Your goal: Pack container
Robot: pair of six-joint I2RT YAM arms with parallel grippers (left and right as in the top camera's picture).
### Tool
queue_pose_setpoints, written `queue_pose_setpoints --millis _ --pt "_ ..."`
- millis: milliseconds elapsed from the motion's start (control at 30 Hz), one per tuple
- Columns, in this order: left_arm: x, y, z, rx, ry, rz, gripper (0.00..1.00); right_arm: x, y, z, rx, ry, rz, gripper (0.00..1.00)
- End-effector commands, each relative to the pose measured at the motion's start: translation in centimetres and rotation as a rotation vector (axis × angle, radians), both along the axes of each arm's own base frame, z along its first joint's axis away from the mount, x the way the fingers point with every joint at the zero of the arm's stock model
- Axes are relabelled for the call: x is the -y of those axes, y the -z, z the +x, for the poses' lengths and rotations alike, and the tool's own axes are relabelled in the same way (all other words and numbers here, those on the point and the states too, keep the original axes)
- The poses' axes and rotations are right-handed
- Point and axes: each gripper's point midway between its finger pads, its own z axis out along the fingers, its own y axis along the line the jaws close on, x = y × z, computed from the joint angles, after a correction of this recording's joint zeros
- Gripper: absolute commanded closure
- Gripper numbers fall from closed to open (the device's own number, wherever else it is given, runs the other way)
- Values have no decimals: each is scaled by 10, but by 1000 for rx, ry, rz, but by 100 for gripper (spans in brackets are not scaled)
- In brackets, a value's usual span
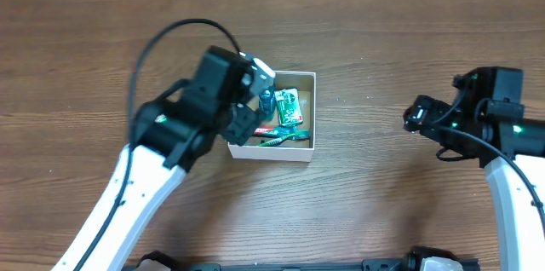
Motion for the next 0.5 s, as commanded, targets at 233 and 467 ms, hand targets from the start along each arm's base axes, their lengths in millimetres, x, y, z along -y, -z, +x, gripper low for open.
queue_pose_setpoints --millis 233,467 --pt "-188 5 50 5 -884 -323 0 -59 -36 121 238 -187 -114 0" --pt "-198 25 45 -67 -896 -271 0 -58 -46 128 290 -202 -131 0"
